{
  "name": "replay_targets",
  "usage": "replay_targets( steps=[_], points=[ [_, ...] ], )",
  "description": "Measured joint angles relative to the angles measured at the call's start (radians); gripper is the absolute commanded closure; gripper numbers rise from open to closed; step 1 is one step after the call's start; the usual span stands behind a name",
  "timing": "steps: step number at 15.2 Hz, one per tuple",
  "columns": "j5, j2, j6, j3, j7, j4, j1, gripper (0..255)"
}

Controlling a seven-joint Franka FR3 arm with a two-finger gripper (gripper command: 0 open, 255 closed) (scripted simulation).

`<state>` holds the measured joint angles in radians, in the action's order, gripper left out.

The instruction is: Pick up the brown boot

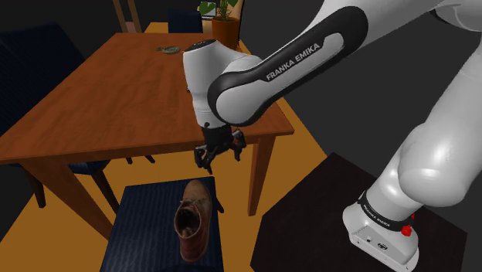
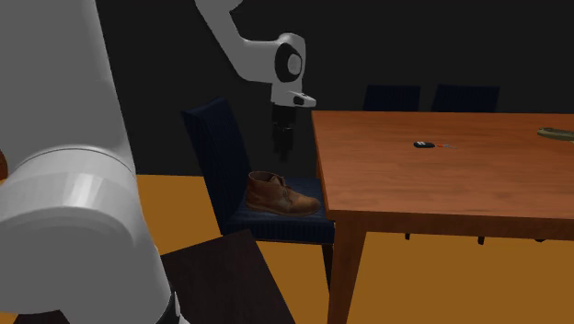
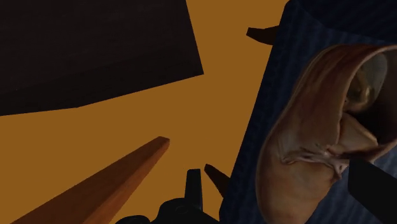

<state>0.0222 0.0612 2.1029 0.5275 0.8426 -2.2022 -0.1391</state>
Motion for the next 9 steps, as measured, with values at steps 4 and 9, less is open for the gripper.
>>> replay_targets(
  steps=[4, 9],
  points=[
    [-0.095, 0.180, 0.017, 0.002, 0.127, 0.117, -0.048, 0],
    [-0.194, 0.401, 0.017, -0.030, 0.261, 0.287, -0.143, 0]
  ],
)
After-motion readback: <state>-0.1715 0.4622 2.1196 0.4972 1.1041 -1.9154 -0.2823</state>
